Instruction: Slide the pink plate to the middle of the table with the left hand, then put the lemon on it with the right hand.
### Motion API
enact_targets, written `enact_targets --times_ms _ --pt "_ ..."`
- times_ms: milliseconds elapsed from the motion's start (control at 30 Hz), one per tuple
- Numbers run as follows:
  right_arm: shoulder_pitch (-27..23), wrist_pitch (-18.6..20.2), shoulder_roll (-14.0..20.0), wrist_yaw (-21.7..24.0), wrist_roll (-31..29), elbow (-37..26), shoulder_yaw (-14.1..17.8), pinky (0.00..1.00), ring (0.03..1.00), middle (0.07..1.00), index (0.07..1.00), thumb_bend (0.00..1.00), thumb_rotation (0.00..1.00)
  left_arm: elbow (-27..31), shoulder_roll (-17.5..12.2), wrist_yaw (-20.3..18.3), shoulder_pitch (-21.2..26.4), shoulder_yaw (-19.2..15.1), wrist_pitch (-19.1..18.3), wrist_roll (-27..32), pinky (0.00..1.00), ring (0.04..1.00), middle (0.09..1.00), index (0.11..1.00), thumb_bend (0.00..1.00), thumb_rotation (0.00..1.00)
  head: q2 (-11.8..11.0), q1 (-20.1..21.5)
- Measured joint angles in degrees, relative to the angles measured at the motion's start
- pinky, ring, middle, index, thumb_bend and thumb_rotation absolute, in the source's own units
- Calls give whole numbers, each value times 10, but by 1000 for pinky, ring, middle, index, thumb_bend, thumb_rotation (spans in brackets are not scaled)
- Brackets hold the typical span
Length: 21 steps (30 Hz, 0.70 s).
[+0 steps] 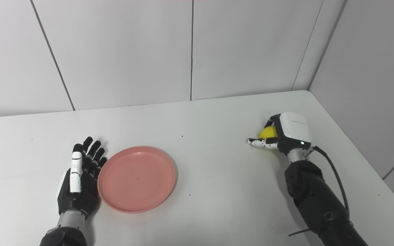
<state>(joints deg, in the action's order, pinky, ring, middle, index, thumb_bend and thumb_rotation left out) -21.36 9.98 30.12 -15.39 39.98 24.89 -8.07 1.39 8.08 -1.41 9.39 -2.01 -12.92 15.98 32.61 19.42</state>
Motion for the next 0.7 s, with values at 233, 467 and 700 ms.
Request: enact_targets --times_ms 233,467,700 --pt "10 10 7 35 -2 -40 -2 166 224 291 348 617 380 0 1 1 -1 2 0 -1 1000 974 949 920 538 817 1 -7" --pt "23 13 4 78 6 -99 -8 137 190 253 284 615 416 2 2 6 -1 8 0 -6 1000 970 948 921 559 817 2 -16" --pt "16 11 1 81 18 -124 -8 126 174 238 272 614 416 3 11 11 -2 11 0 -15 1000 963 938 904 579 787 4 -29"
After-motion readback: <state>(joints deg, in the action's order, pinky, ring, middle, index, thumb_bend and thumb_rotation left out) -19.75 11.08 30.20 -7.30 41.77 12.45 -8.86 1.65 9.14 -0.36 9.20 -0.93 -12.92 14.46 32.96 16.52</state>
